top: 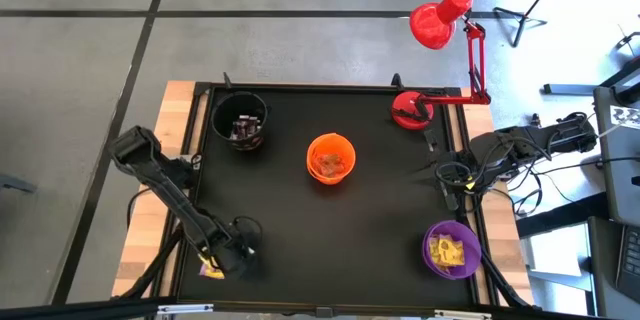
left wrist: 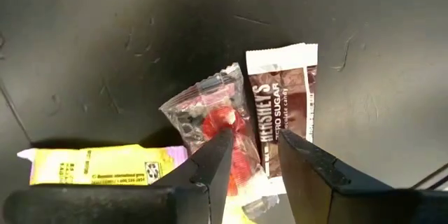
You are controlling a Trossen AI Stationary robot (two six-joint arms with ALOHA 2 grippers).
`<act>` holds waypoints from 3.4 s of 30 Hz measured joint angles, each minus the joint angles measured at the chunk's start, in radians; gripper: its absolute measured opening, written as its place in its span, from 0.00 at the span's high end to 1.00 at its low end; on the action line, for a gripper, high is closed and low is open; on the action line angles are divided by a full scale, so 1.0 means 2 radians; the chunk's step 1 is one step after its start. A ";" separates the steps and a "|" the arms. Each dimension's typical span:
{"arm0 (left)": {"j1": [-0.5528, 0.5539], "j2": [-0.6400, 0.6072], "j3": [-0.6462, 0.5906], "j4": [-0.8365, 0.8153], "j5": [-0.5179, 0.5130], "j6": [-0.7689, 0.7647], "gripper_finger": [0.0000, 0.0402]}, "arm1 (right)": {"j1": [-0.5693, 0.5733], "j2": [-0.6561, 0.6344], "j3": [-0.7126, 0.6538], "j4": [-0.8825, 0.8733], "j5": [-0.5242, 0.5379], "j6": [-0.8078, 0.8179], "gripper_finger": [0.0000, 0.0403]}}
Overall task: Sort candy
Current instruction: Put the red gummy into the orange bucket
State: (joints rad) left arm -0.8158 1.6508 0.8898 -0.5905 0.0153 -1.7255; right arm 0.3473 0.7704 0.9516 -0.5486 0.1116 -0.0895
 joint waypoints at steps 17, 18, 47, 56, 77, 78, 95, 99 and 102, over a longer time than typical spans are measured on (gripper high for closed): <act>0.041 0.005 0.001 -0.004 -0.041 0.112 1.00 | -0.001 0.000 0.000 0.001 0.001 0.000 0.79; 0.046 0.006 0.006 -0.013 -0.044 0.122 1.00 | -0.001 0.000 0.000 0.001 0.001 0.000 0.79; 0.134 0.010 0.203 -0.112 -0.239 0.413 1.00 | 0.000 -0.001 -0.013 0.013 0.002 0.003 0.79; 0.172 0.062 0.198 -0.096 -0.157 0.477 0.80 | 0.000 0.000 -0.032 0.015 0.002 0.003 0.79; 0.207 0.157 0.200 -0.102 -0.080 0.502 0.62 | 0.000 0.000 -0.032 0.013 0.001 0.003 0.79; 0.207 0.156 0.199 -0.102 -0.082 0.502 0.65 | 0.000 0.000 -0.032 0.013 0.002 0.003 0.79; 0.204 0.158 0.355 -0.259 -0.184 0.522 1.00 | 0.000 0.000 -0.032 0.015 0.002 0.003 0.79; 0.200 0.158 0.423 -0.266 -0.297 0.559 1.00 | 0.000 0.000 -0.032 0.015 0.002 0.003 0.79; 0.197 0.154 0.447 -0.201 -0.374 0.642 1.00 | 0.000 0.000 -0.032 0.015 0.002 0.003 0.79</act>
State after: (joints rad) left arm -0.4211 1.9589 1.7839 -0.9930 -0.7331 -0.4422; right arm 0.3466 0.7700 0.8883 -0.5190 0.1146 -0.0830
